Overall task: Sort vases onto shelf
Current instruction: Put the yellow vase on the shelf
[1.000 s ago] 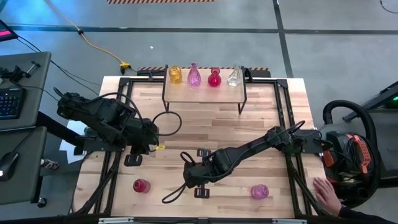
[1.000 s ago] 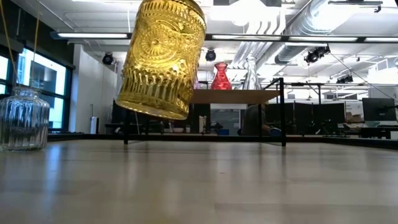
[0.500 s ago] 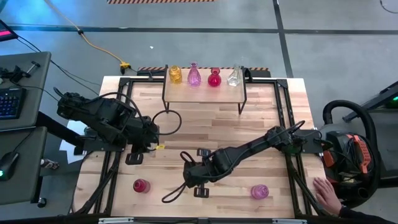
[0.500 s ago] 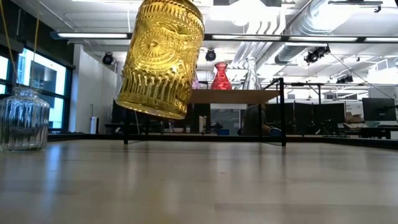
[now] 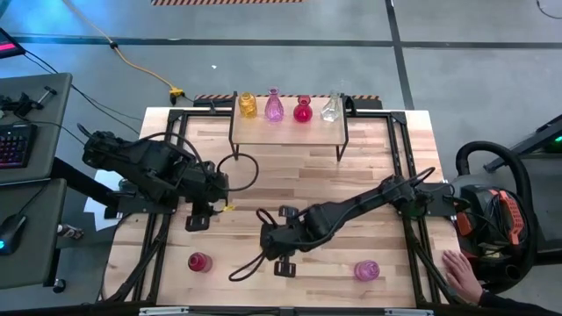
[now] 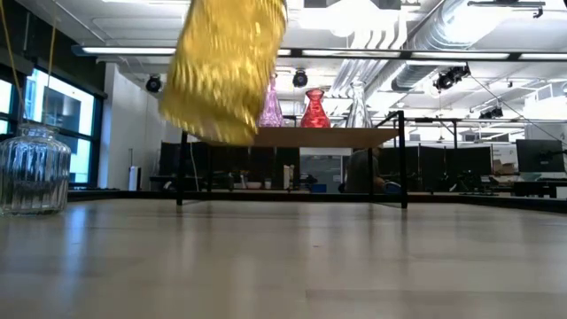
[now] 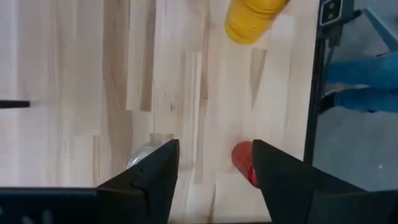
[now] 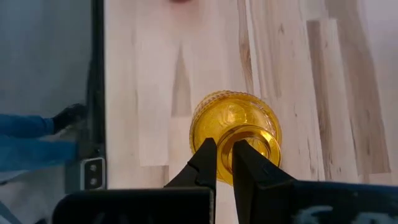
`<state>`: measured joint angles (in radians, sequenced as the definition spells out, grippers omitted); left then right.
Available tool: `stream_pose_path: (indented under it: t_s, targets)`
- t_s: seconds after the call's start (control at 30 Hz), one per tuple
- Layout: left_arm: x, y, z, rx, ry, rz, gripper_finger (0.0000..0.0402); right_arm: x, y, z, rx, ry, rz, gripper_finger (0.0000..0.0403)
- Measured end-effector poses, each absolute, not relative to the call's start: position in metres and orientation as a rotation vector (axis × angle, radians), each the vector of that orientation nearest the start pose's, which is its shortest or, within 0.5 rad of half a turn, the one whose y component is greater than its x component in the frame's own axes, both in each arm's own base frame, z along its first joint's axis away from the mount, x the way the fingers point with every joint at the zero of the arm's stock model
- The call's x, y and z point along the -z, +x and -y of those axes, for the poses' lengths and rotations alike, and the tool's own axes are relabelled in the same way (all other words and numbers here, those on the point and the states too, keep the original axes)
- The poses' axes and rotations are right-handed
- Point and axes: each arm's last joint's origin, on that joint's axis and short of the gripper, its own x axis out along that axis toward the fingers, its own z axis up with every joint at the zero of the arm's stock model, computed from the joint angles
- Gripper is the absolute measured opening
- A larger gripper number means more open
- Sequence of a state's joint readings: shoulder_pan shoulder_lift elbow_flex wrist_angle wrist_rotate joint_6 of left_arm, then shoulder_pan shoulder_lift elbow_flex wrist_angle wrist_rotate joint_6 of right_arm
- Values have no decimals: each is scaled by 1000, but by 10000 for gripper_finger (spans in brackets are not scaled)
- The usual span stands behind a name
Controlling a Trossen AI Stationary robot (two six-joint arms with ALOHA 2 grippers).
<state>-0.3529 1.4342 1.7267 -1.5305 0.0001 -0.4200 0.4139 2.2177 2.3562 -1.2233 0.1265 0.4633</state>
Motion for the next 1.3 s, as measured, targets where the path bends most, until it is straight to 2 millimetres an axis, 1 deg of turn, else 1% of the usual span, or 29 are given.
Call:
stream_pose_path:
  t_s: [0.1, 0.2, 0.3, 0.4, 0.6, 0.77, 0.9, 1.0, 1.13, 1.3]
  targets:
    - [-403, 227, 89, 104, -99, -1179, 194, -341, 414, -174, -27, 136, -1030, 0]
    - [-407, 239, 97, 151, -70, -1048, 194, -361, 406, -167, -39, 145, -982, 0]
    - [-409, 251, 103, 179, -66, -959, 193, -375, 399, -161, -40, 150, -946, 0]
    - [-406, 262, 105, 177, -74, -931, 194, -387, 392, -157, -52, 144, -912, 0]
    - [-389, 288, 107, 159, -67, -949, 193, -406, 381, -149, -58, 141, -858, 0]
    - [-382, 301, 112, 189, -46, -928, 195, -410, 378, -148, -66, 134, -843, 0]
    - [-383, 302, 112, 198, -40, -912, 195, -410, 378, -149, -88, 136, -852, 0]
    - [-388, 300, 112, 204, -52, -878, 195, -410, 378, -149, -88, 136, -853, 0]
    - [-400, 302, 113, 225, -113, -771, 195, -410, 379, -149, -97, 124, -844, 0]
    - [-401, 305, 115, 275, -146, -758, 195, -411, 379, -148, -99, 126, -835, 0]
